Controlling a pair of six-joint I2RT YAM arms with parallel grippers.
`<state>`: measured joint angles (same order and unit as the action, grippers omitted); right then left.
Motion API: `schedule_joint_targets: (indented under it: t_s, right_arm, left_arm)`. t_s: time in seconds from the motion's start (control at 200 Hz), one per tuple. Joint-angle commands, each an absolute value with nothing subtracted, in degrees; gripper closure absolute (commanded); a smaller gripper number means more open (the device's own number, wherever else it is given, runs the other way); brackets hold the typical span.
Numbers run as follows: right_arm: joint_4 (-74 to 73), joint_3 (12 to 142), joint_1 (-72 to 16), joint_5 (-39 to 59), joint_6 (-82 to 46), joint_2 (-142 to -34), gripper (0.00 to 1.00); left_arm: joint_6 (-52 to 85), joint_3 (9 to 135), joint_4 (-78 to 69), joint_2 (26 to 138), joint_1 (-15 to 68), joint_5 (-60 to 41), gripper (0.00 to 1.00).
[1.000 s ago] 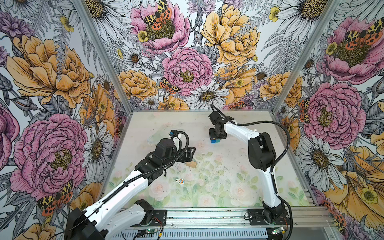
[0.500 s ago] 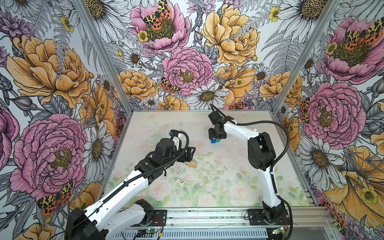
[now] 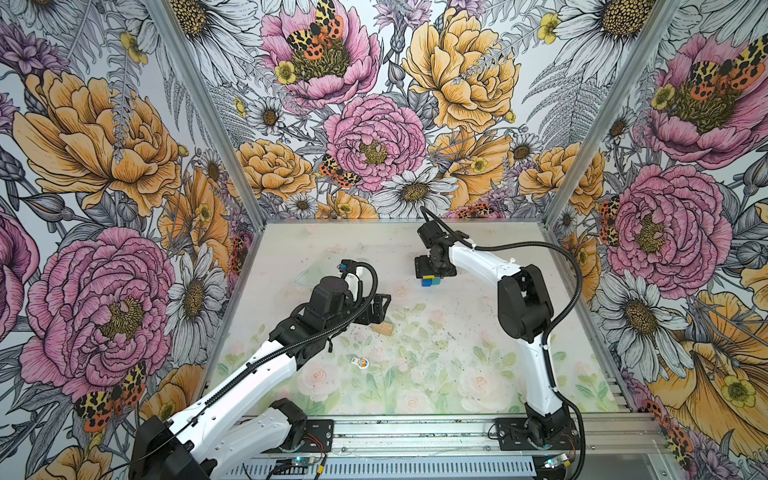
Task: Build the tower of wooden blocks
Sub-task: 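Lower the yellow block onto the pink block and open the right gripper, then move the open right gripper back toward the plain wooden block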
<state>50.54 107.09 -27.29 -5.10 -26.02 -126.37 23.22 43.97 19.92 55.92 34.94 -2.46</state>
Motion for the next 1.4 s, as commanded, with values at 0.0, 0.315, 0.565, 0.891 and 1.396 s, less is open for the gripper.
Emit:
schedule_joint_targets:
  t_s: [0.0, 0.315, 0.565, 0.891, 1.396]
  right_arm:
    - [50.7, 105.1, -27.1, -5.8, -25.9, -118.3, 0.15]
    - [50.6, 90.2, -29.4, -6.6, -26.7, -100.7, 0.15]
    - [49.5, 76.7, -34.2, -7.4, -27.4, -87.3, 0.16]
    - [44.9, 67.2, -38.4, -4.9, -29.2, -82.0, 0.20]
    - [39.5, 72.9, -43.4, 0.5, -26.7, -94.6, 0.26]
  left_arm:
    - [24.9, 44.4, 19.8, 52.7, 34.4, -2.9, 0.01]
    - [32.4, 38.4, 24.9, 41.0, 41.2, 4.7, 0.01]
    - [39.8, 32.7, 27.8, 33.1, 56.7, 19.1, 0.01]
    - [45.4, 29.4, 33.3, 29.9, 64.8, 27.8, 0.01]
    - [48.3, 25.8, 34.7, 27.1, 63.9, 29.8, 0.01]
